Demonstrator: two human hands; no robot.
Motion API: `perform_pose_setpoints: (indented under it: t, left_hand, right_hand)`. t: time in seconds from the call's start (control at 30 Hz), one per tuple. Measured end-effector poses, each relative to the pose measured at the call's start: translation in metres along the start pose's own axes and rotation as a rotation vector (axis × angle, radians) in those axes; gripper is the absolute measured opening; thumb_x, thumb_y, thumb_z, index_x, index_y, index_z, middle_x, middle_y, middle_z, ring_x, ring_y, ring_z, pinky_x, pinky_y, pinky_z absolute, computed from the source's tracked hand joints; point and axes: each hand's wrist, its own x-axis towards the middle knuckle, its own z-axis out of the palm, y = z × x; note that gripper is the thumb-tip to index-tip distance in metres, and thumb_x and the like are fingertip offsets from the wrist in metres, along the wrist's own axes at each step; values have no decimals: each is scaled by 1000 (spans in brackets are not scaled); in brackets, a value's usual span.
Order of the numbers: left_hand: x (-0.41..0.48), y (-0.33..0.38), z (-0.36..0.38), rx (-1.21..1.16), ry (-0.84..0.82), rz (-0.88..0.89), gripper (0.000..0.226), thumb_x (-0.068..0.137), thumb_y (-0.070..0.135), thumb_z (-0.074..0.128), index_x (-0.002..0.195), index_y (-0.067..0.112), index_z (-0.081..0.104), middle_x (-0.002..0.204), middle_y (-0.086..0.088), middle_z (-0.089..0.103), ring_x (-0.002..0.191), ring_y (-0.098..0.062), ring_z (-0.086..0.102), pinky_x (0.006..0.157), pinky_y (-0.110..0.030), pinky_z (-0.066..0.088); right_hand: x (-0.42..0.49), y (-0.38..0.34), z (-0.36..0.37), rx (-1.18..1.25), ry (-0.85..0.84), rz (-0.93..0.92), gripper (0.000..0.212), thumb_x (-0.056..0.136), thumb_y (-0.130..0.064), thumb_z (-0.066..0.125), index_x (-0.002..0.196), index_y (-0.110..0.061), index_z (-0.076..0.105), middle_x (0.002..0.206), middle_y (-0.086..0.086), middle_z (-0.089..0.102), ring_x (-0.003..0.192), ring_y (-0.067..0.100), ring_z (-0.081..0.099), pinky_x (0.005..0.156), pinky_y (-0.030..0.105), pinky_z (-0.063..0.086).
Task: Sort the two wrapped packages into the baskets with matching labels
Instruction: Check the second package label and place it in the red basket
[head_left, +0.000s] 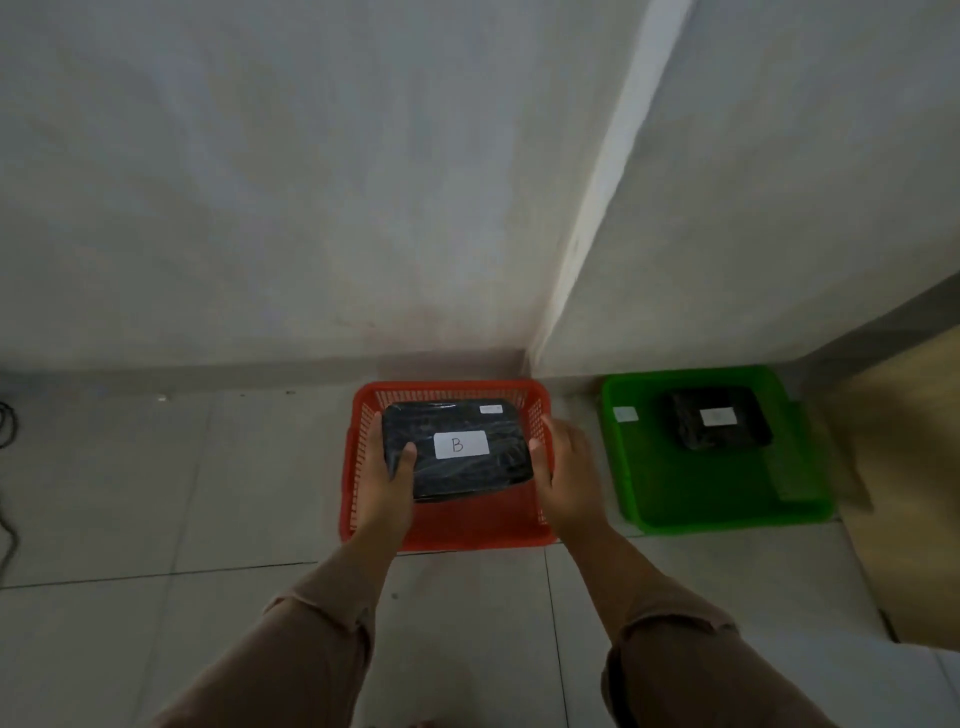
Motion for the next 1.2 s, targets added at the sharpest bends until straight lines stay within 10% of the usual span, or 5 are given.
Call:
perform_pose_setpoints:
  t: [0.13,0.37,0.6,0.87,1.2]
  left_hand:
    - [39,-84,47,-20,-15,-7,54,95,24,45,144,30,22,132,-7,49,112,-24,53,87,-35,48]
    - [93,-155,88,-42,-66,-10,62,95,19,47,145,34,14,140,-8,44,100,-11,47,52,-7,40]
    - [91,-166,84,253,-82,-33,74,91,29,53,146,32,5,152,-17,20,136,-37,29,108,-51,30]
    - [84,-183,79,1083,-461,415,74,83,61,45,141,50,0,157,5,-18,142,-31,-20,114,-57,3]
    - [101,-172,114,1120,-423,379,63,91,53,37,143,46,1,158,1,-15,141,-33,-21,115,-54,-2]
  right_hand:
    - [27,76,65,-184,-27,19,51,97,-36,31,143,-15,24,155,11,21,145,29,3,119,46,12]
    - [41,140,126,-210,24,-43,56,96,-40,31,146,-20,14,159,6,5,145,21,-6,118,42,4]
    - [31,159,138,-386,-36,-143,62,95,-44,30,144,-26,-4,150,-2,-20,137,15,-26,115,38,-8]
    - [34,167,138,-385,-30,-206,62,95,-44,34,146,-26,4,151,-5,-15,137,9,-29,114,33,-10]
    - [40,172,130,-418,-61,-270,63,94,-46,34,146,-23,6,152,0,-12,138,16,-25,115,36,-8]
